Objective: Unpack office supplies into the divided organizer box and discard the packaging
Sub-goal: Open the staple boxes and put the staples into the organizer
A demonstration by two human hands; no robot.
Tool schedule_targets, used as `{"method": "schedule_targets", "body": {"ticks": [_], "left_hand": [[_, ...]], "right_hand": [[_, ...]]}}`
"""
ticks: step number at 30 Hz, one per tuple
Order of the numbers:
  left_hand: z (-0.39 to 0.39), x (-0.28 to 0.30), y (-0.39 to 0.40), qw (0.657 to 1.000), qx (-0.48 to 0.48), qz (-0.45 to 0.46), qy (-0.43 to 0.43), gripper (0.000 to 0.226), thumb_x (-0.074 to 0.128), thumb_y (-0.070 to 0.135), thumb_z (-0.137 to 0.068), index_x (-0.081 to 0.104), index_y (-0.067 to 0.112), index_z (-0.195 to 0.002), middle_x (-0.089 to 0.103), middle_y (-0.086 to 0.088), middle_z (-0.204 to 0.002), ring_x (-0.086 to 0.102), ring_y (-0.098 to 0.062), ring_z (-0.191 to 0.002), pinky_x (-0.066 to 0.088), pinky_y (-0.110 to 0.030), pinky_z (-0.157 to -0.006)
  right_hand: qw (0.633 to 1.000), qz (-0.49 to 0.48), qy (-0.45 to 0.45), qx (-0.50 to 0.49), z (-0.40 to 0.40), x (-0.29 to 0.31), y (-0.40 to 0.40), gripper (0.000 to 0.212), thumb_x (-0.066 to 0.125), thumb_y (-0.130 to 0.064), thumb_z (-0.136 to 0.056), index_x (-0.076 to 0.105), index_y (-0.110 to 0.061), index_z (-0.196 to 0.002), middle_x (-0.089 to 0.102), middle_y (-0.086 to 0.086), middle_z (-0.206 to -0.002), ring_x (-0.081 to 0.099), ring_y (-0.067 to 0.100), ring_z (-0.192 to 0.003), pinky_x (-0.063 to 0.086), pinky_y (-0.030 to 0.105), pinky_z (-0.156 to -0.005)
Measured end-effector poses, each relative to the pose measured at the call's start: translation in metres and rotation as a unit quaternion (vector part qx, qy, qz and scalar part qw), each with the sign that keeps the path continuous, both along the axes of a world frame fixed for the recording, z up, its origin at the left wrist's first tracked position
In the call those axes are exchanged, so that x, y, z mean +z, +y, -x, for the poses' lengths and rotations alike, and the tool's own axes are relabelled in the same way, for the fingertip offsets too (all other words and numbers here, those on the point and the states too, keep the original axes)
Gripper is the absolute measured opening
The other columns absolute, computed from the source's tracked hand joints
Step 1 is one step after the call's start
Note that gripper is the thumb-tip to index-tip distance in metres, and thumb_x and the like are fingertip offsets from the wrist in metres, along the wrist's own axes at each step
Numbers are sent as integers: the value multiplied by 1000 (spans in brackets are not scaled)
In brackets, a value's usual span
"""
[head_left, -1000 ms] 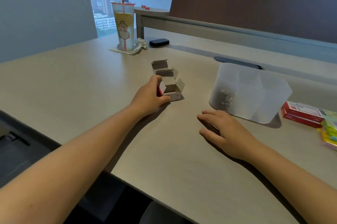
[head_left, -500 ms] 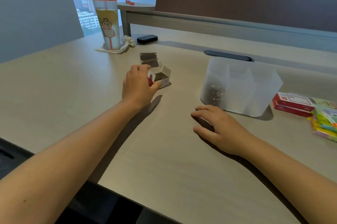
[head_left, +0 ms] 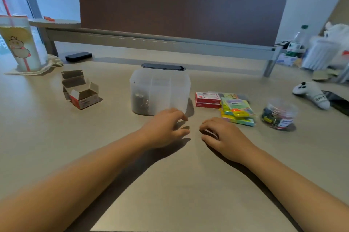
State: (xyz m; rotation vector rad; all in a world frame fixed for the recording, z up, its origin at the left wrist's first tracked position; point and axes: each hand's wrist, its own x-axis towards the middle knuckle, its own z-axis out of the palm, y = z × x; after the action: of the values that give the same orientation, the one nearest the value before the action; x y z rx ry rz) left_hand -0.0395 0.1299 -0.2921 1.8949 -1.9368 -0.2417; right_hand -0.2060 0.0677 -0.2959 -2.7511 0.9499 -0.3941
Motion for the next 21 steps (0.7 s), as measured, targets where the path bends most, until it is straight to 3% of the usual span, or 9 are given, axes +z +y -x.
{"method": "schedule_targets", "body": {"ticks": [2,6,15,21], "left_hand": [[9,-3,-14,999,-19,-32,-21,39,54,39,-84,51,19,-118,53,-1,-123,48,-15,-108,41,-27,-93],[5,-7,-24,998,-25,-30,-40,43,56,42,-82,52,19,-117,54,-1,-122,47,-17,-109,40,-31,-95],[-2,-13,-28,999,-30,-9,-14,47,60,42,-78,52,18,-117,53,-2,-119,46,-20,-111,38,-37,-97],[-3,-15,-29,999,-32,-3,-5,47,61,42,-78,51,18,-117,53,-1,-119,46,-18,-110,38,-35,-97]], "right_hand": [[998,0,-47,-42,12,4,-14,31,50,-22,-89,53,-14,-119,54,3,-125,48,12,-109,34,12,-82],[986,34,-110,-117,6,13,-48,36,53,-19,-87,48,-13,-122,51,7,-128,46,20,-115,36,25,-93],[990,49,16,-135,-28,14,-92,48,57,-29,-85,38,-16,-128,51,9,-131,49,25,-116,41,37,-93],[988,55,-14,-143,-27,14,-98,54,64,-23,-80,40,-14,-127,50,10,-129,44,26,-117,37,37,-94]]}}
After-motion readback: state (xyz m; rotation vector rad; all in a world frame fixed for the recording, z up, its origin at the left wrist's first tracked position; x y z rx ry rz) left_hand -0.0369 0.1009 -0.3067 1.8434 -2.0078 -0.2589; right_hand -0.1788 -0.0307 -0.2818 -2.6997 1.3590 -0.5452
